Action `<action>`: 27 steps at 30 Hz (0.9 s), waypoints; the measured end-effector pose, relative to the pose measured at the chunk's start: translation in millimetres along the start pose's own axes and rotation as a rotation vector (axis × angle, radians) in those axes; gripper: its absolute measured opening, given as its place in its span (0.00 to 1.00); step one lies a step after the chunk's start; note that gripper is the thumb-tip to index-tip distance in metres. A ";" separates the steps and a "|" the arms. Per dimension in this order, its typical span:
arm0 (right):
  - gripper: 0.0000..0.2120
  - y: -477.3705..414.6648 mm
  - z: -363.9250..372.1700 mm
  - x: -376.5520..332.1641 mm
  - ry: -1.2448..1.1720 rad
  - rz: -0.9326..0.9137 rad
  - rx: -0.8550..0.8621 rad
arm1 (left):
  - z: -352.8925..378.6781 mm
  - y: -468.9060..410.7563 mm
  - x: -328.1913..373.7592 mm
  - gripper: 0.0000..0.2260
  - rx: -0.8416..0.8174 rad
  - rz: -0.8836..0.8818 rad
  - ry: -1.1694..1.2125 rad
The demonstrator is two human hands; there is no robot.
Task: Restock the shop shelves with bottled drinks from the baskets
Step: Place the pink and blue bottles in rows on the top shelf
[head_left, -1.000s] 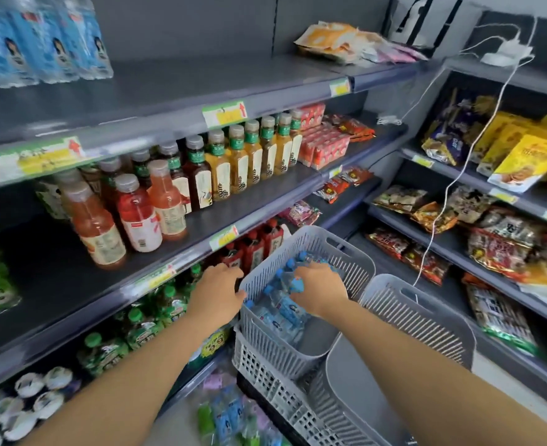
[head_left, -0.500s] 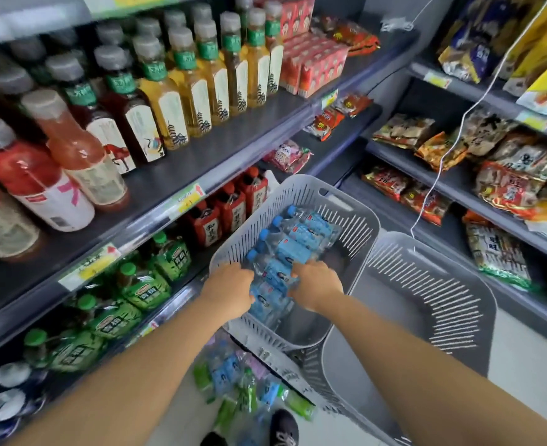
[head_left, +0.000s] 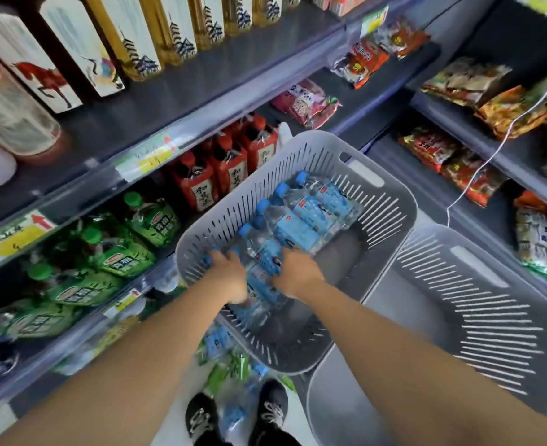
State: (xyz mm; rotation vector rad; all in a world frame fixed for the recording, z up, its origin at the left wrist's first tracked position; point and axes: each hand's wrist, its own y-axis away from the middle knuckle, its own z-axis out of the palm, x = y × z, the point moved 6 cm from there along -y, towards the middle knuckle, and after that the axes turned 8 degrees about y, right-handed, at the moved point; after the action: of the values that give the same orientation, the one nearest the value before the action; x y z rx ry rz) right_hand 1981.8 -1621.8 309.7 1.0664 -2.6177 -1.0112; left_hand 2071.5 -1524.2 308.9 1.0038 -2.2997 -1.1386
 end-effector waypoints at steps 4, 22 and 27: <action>0.30 -10.7 4.8 -6.0 0.095 0.040 0.059 | 2.5 -10.1 -2.7 0.45 0.078 -0.146 0.533; 0.31 -19.7 -6.4 -6.0 0.027 0.092 0.142 | 16.6 -5.2 -2.0 0.11 -0.145 -0.309 1.435; 0.25 -17.6 3.7 -3.4 -0.173 0.082 0.093 | 10.6 -2.2 -5.7 0.20 -0.052 -0.265 1.393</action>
State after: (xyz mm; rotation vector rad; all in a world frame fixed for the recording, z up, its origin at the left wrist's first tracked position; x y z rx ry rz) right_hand 1993.0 -1626.7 296.2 0.9191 -2.8457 -1.0153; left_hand 2070.0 -1515.3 300.7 1.4341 -1.0208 -0.2790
